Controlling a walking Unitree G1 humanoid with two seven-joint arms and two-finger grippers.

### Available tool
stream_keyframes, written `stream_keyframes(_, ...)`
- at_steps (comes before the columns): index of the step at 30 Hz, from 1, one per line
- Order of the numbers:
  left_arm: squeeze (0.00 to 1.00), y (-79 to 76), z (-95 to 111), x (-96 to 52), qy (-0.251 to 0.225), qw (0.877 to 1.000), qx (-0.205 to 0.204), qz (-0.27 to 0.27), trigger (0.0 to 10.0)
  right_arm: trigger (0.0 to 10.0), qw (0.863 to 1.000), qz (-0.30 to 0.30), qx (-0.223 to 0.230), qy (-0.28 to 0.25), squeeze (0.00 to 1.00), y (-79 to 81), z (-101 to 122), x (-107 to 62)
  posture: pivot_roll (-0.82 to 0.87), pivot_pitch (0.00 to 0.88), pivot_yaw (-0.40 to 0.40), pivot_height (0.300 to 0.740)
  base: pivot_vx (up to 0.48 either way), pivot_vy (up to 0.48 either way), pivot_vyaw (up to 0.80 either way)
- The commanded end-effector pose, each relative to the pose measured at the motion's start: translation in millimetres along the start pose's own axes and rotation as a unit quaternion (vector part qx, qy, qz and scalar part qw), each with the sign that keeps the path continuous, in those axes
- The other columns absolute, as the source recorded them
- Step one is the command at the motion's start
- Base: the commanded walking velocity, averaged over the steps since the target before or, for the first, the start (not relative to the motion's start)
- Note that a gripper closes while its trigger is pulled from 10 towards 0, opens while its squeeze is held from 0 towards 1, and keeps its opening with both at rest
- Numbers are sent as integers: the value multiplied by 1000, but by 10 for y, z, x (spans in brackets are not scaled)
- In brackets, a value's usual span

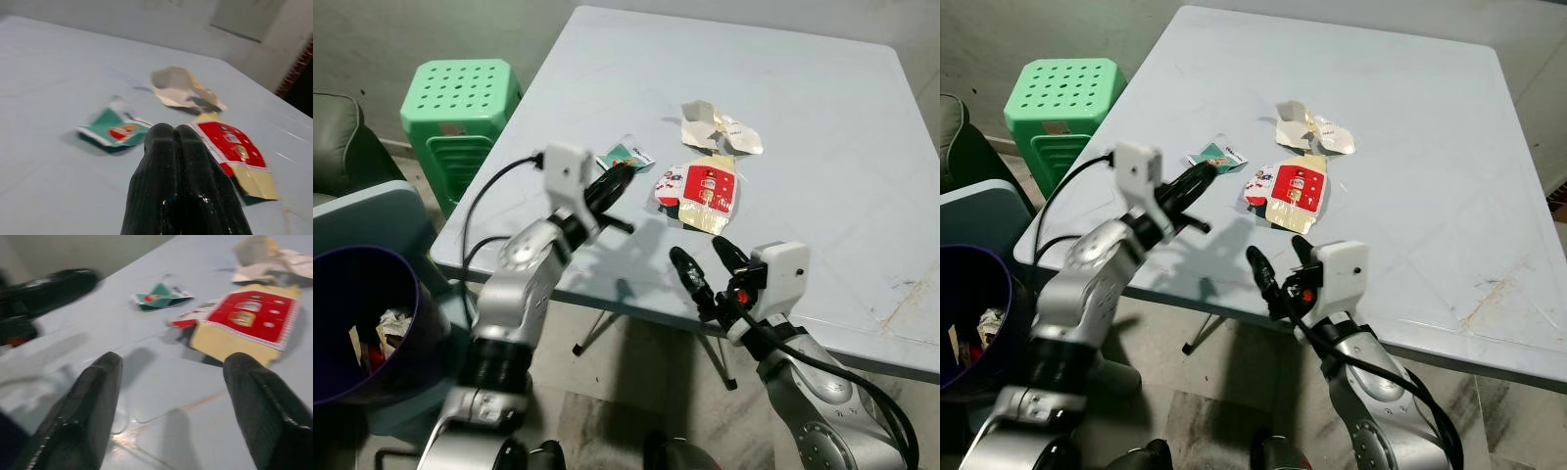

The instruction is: Picking trash to rubbish bin

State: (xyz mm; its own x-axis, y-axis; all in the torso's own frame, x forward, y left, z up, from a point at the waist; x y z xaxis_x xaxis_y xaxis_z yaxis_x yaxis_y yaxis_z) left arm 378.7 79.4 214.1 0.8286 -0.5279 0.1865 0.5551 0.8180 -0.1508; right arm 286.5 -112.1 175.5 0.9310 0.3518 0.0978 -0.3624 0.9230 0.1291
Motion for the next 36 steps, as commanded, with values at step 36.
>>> stream_keyframes(36, 0, 296, 250, -431, -23, 990, 77, 115, 10000, 10000, 978, -183, -45, -92, 1000, -719, 266, 92, -120, 149, -34, 740, 0, 0, 0)
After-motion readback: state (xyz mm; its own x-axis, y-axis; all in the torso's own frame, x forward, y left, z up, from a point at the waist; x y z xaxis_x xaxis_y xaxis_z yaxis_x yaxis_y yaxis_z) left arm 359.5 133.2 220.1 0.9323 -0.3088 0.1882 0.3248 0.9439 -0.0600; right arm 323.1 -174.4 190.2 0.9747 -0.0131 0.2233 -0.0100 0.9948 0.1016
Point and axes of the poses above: a point about 5 cm out from each wrist's last joint towards the gripper, its own x axis pointing out of the wrist towards the gripper, its own z axis along the axis of the wrist's last joint, y = z × x, the point moved 4 cm from there along x, pointing out of the wrist towards the gripper, and after that the axes turned 3 degrees about -x, right-handed, at the moved point
